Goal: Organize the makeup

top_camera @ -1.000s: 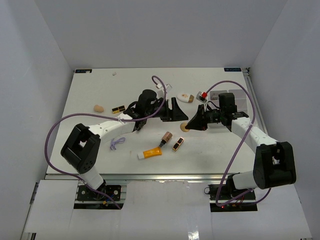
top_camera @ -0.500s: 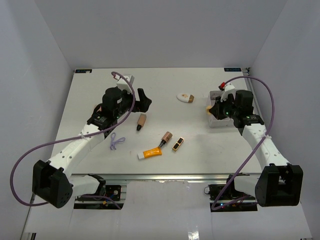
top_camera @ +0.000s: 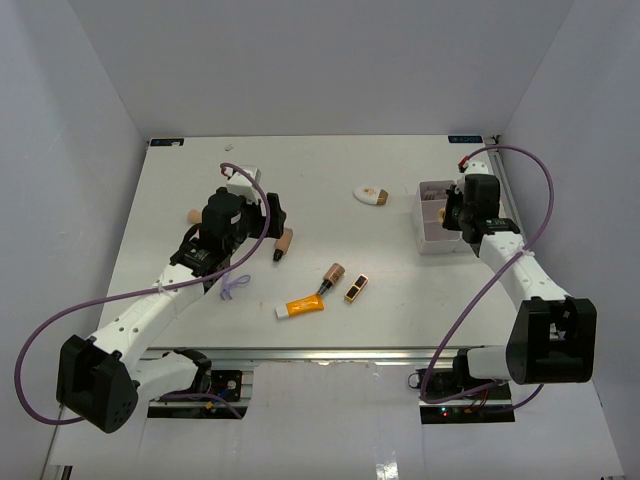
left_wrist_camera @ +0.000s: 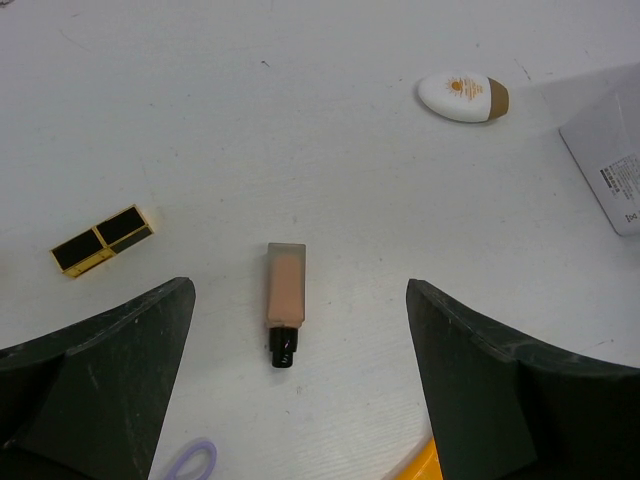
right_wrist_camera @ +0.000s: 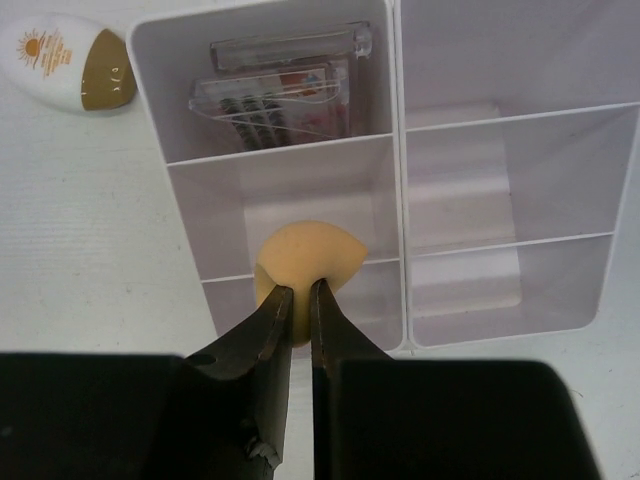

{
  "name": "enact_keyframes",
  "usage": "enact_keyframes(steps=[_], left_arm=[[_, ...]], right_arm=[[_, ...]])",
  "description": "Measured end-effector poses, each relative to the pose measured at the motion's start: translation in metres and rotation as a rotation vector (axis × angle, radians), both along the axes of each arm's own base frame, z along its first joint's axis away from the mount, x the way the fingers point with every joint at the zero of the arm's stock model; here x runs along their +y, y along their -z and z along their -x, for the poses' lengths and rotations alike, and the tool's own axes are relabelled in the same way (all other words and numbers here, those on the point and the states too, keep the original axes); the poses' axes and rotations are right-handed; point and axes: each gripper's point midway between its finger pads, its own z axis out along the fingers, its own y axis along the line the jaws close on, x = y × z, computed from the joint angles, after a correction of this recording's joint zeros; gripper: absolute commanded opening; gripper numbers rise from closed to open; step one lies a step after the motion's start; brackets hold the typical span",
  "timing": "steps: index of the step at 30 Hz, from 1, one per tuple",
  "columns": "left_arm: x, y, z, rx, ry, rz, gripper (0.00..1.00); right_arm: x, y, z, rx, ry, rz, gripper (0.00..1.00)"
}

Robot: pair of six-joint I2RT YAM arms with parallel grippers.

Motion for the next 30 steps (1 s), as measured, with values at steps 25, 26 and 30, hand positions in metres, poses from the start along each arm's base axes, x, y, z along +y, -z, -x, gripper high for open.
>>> enact_keyframes(steps=[25, 26, 30], left_arm=[[0.0, -0.001, -0.001, -0.006, 0.002, -0.005, 0.98], [0.0, 0.0, -0.001, -0.005, 0.003, -0.006, 0.98], [0.0, 0.001, -0.001, -0.001, 0.002, -0.008, 0.89]], right_arm=[[0.005, 0.02, -0.029, 0.045, 0.016, -0.024, 0.63], [0.005, 0.018, -0.029, 0.04, 0.014, -0.025, 0.63], [0.008, -0.005, -0.027, -0.016, -0.015, -0.029, 0.62]])
